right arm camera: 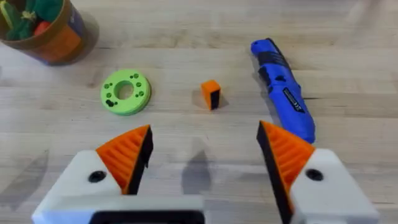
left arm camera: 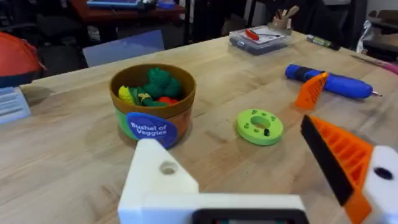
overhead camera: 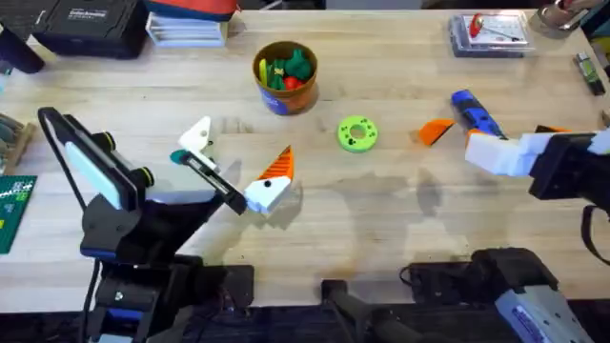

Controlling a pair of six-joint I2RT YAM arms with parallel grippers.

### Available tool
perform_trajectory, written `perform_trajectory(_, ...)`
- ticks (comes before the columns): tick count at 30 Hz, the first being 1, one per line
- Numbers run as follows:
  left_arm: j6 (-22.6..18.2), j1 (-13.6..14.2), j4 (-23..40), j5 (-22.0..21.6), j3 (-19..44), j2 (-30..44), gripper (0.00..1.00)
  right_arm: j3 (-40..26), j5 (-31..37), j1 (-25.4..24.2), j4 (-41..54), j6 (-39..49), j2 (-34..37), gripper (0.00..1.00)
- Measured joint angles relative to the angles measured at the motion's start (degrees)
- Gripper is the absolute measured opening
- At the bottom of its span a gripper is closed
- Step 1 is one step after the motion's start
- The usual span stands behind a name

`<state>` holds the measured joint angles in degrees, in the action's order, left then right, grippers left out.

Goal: Pick up the gripper from the table and insert it into the empty holder that is missing its gripper. Then pick up a screw, insert it into the mounting hole, and use the screwdriver to tighten it. Finally, clean up the table by picking up the vegetable and placing it into the bucket.

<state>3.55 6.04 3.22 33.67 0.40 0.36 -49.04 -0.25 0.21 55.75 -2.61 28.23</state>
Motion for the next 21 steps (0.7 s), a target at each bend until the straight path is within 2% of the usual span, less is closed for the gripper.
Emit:
perform_trajectory(6,0.0,0.0,0.0,0.0,0.0,0.0,0.985,0.0,0.0,0.0,0.0,0.0,0.0,0.993)
perform_trajectory(9,0.0,0.0,0.0,1.6,0.0,0.0,0.985,0.0,0.0,0.0,0.0,0.0,0.0,0.993)
perform_trajectory(18,0.4,0.0,0.8,15.1,0.0,0.0,0.985,0.0,0.0,0.0,0.0,0.0,0.0,0.992)
perform_trajectory(21,1.7,0.0,1.1,17.7,0.0,0.0,0.985,0.0,0.0,0.0,0.0,0.0,0.0,0.993)
